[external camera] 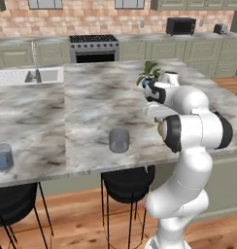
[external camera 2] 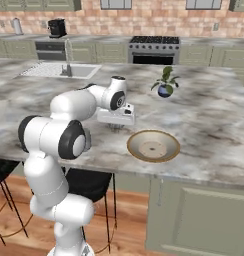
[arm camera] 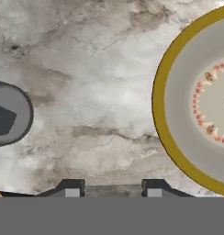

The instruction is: There are four ice cubes in the ice bowl. Place two ice cubes in each glass of water.

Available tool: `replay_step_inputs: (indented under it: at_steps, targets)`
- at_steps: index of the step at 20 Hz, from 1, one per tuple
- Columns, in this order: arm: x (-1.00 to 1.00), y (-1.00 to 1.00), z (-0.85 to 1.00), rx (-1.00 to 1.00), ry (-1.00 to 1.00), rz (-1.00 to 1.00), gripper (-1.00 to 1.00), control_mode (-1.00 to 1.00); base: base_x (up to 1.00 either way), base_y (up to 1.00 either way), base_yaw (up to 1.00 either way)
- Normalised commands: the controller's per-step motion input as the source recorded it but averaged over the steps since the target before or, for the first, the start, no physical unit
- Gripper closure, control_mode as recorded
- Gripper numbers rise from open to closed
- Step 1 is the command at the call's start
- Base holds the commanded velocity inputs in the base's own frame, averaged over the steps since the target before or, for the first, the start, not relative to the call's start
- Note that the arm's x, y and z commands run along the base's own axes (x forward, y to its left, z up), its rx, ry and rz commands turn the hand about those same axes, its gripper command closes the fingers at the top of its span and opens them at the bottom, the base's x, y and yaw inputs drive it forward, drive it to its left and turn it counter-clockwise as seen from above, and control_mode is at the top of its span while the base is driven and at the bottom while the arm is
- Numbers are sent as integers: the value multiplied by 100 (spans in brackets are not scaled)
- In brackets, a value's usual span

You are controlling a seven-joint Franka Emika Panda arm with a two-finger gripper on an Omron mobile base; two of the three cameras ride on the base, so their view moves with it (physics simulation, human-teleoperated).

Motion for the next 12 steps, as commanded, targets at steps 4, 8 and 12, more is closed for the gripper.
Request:
replay_step_inputs:
  at_steps: [4, 8, 12]
  targets:
    - [0, 0, 0, 0, 0, 0, 100, 100, -23, 99, -3]
    - [0, 0, 0, 0, 0, 0, 100, 100, 3, 96, -3]
    - [0, 0, 0, 0, 0, 0, 100, 100, 9, 84, 0]
